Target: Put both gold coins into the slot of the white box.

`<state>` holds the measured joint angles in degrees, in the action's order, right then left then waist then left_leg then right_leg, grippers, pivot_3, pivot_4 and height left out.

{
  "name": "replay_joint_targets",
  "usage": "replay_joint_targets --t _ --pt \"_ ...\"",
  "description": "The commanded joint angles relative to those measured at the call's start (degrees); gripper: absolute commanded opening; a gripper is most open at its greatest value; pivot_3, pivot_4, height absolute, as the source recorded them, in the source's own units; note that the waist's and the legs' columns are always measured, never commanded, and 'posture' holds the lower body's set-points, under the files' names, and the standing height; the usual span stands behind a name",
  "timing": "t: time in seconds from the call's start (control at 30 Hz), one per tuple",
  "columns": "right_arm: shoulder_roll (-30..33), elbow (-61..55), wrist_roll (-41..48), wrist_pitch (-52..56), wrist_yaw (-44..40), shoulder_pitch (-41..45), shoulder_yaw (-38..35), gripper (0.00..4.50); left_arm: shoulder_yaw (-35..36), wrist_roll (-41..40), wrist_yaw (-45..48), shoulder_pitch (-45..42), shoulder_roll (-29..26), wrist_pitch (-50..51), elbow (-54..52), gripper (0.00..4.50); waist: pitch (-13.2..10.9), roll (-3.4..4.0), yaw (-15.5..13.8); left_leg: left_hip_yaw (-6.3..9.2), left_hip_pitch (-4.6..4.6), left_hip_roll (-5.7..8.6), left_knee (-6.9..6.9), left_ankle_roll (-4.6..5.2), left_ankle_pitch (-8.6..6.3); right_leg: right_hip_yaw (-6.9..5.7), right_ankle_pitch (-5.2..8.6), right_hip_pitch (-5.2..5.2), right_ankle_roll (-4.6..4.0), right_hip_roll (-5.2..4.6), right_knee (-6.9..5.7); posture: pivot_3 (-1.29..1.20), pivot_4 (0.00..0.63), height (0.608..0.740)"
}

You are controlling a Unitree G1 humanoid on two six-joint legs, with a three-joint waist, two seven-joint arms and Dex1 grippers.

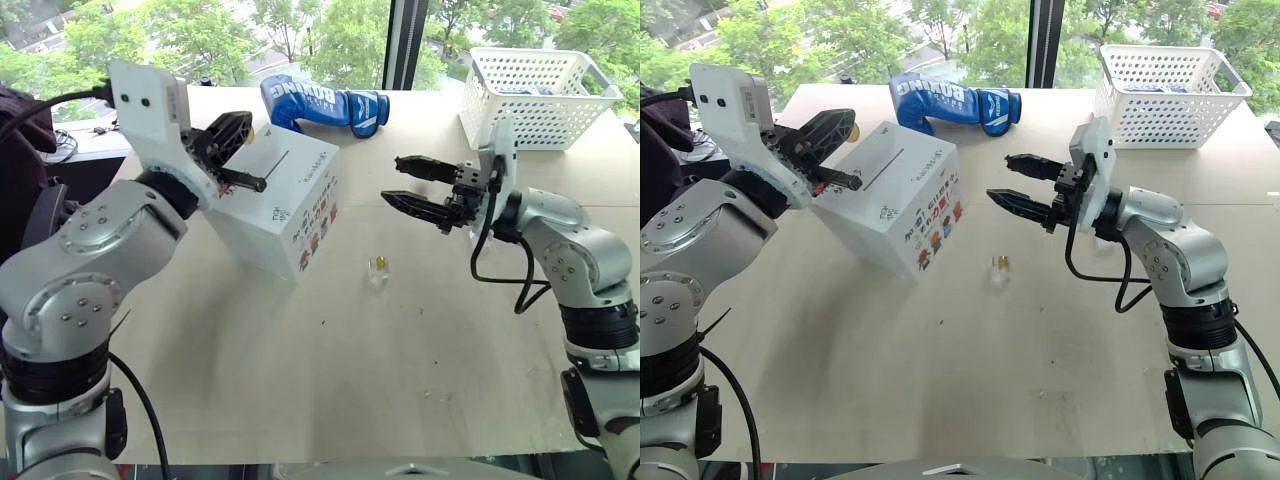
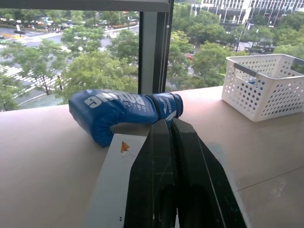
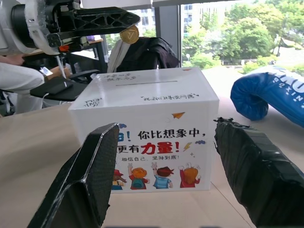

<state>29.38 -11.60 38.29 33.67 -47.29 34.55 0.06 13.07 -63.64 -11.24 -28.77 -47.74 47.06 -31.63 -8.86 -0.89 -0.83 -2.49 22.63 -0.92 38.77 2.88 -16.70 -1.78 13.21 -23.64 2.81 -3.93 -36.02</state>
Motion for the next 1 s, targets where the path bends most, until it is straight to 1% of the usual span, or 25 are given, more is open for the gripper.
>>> replay_joint_targets --t 0.03,0.17,0.33,0.67,1.0 --pt "1.9 -3.4 1.0 0.5 0.4 -0.9 -3.3 3.46 0.5 2.3 1.6 -0.9 0.5 0.5 0.1 0.00 0.0 0.00 0.0 0.01 0.01 0.01 0.00 0.00 0.00 -0.01 0.00 0.00 0.00 -0.01 0.00 0.00 0.150 0.740" --pt "3.9 -6.3 4.8 3.4 -1.6 -2.8 -4.9 3.46 -0.2 4.8 3.6 -0.7 1.4 1.3 1.2 0.00 0.0 0.00 0.0 0.01 0.01 0.02 0.00 0.00 0.00 -0.01 0.00 0.00 0.00 -0.03 0.00 0.00 0.150 0.740" --pt "4.2 -9.4 9.2 6.5 -1.4 -3.1 -5.4 3.46 -0.9 7.7 6.0 -0.5 3.2 2.0 1.7 0.00 0.0 0.00 0.2 0.00 -0.01 0.01 0.00 0.00 0.00 0.00 0.00 0.00 0.01 -0.02 -0.05 0.00 0.150 0.740" --pt "3.9 -11.0 11.7 7.9 -0.1 -2.5 -5.2 3.46 -3.7 14.6 8.4 -0.6 5.4 5.4 1.9 0.00 0.0 -0.01 0.1 0.02 -0.01 0.02 0.03 0.01 0.00 0.00 0.00 0.00 0.00 -0.04 -0.10 0.00 0.150 0.740" --pt "4.9 -11.0 11.8 7.5 -1.9 -3.1 -4.9 3.46 -5.4 19.0 8.6 -0.8 10.4 8.6 1.6 0.00 0.0 -0.01 0.1 0.04 -0.02 0.03 0.27 0.01 0.00 0.03 0.00 0.01 0.00 -0.07 -0.35 0.00 0.150 0.740"
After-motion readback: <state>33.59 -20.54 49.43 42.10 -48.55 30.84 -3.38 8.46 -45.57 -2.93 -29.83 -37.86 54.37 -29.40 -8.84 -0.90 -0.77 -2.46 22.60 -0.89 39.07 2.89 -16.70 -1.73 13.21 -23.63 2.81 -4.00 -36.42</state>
